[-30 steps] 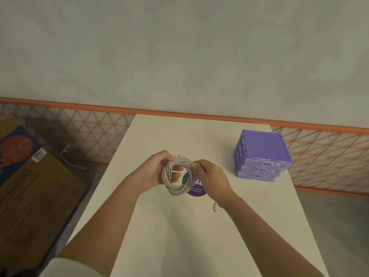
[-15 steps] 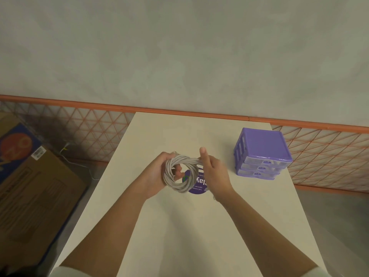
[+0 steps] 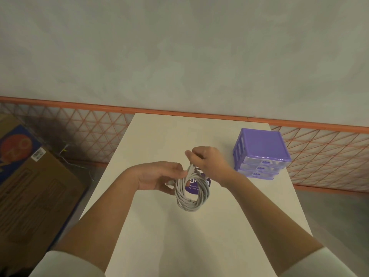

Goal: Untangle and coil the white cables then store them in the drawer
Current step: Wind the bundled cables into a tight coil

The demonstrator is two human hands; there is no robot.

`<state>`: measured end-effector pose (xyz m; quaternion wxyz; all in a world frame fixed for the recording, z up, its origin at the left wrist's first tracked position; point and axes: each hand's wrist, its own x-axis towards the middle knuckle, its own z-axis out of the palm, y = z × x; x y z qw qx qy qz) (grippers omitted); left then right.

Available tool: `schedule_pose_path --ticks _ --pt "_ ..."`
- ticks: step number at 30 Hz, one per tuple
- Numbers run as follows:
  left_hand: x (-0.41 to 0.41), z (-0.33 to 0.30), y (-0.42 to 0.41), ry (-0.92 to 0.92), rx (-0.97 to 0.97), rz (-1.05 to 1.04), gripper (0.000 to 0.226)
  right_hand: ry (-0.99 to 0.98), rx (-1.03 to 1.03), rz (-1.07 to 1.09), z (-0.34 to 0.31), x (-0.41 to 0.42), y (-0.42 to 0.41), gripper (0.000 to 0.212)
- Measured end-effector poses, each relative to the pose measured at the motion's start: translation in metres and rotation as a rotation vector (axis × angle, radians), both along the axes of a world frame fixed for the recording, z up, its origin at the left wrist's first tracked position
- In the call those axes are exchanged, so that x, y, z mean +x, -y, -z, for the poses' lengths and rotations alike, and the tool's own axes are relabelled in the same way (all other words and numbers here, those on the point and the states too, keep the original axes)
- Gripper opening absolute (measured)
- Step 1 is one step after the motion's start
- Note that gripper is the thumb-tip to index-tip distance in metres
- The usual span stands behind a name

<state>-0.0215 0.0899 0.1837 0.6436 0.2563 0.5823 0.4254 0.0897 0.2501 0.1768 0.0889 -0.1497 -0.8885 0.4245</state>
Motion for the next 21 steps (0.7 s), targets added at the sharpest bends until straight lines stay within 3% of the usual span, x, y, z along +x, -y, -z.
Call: schedule_pose_path --ticks 4,7,11,14,17,19,21 --pt "0.001 0.0 -0.003 -0.035 -0.028 0.037 0.054 0.007 0.146 -0.022 0.003 0.0 0.0 0.039" --pt "0.002 0.005 0.0 -0.05 -0.031 0.073 0.037 -0.012 0.338 -0.03 0.009 0.0 -0.005 0.049" --pt "-0.001 0.01 0.002 0.097 0.013 -0.076 0.023 -0.033 0.26 -0.053 0.021 0.008 -0.015 0.047" --pt "0.001 0.005 -0.001 0.121 0.013 -0.194 0.014 0.014 0.332 -0.055 0.028 0.011 -0.018 0.044" --pt "0.003 0.007 -0.006 -0.065 -0.03 -0.219 0.031 0.02 0.484 -0.04 0.032 0.006 -0.018 0.051" --pt "0.003 0.012 -0.007 -0.15 -0.05 -0.213 0.045 0.009 0.571 -0.044 0.035 0.004 -0.019 0.035" --pt "0.001 0.016 -0.006 -0.146 -0.055 -0.2 0.044 0.002 0.633 -0.062 0.039 0.002 -0.023 0.025"
